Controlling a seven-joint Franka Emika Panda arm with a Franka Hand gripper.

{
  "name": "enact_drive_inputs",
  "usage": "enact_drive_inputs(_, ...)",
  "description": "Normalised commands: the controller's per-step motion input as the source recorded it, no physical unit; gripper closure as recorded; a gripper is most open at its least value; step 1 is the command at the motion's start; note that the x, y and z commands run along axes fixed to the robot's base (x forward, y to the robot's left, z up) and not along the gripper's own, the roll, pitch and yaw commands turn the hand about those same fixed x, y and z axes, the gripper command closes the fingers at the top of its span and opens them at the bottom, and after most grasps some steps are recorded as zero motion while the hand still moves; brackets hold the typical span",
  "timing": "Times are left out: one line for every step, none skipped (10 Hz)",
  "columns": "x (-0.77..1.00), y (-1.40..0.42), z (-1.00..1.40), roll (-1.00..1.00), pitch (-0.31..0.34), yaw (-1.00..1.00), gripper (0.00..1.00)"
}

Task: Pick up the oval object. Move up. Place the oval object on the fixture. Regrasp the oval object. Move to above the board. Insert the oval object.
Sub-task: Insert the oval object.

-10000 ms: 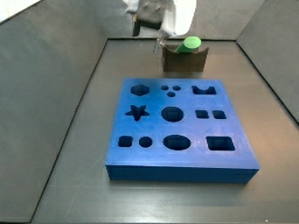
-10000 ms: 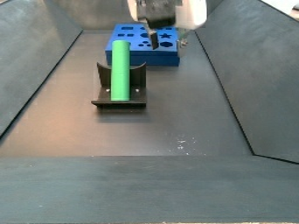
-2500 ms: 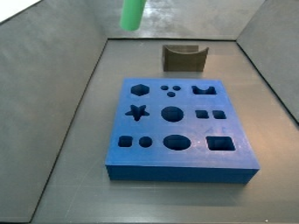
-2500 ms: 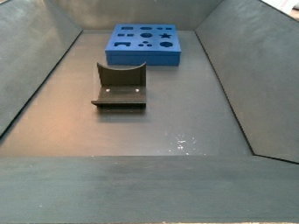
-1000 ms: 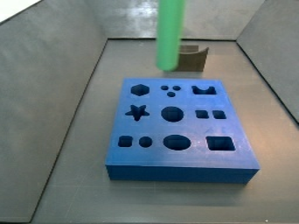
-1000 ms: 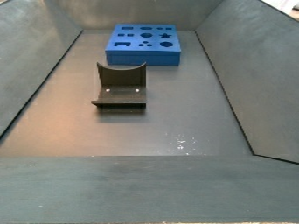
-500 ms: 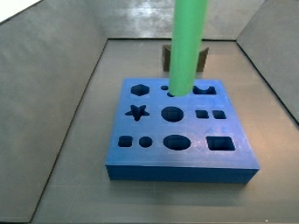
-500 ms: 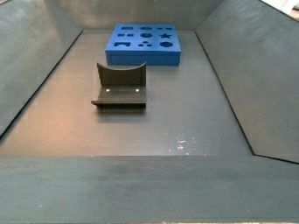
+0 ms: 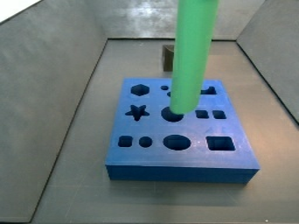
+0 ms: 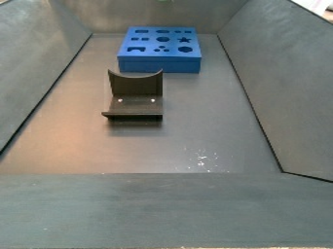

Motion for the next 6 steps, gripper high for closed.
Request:
enact_drive_inputs(0.02,-0.02,-0.25,0.06,-0.046,-0.98,1.0)
enact_drive_inputs(0.0,0.0,-0.29,0.06,-0.047,-1.0,1.0)
enact_drive_inputs(0.0,0.0,-0.3,0.07,-0.049,-1.0,1.0)
enact_drive_inputs(0.0,0.0,-0.3,0.07,-0.044,-1.0,1.0)
enact_drive_inputs(0.0,0.0,-0.19,0.01,-0.076,-1.0,1.0)
enact_drive_inputs(0.0,0.0,-0.17,0.0,-0.087,-1.0,1.0)
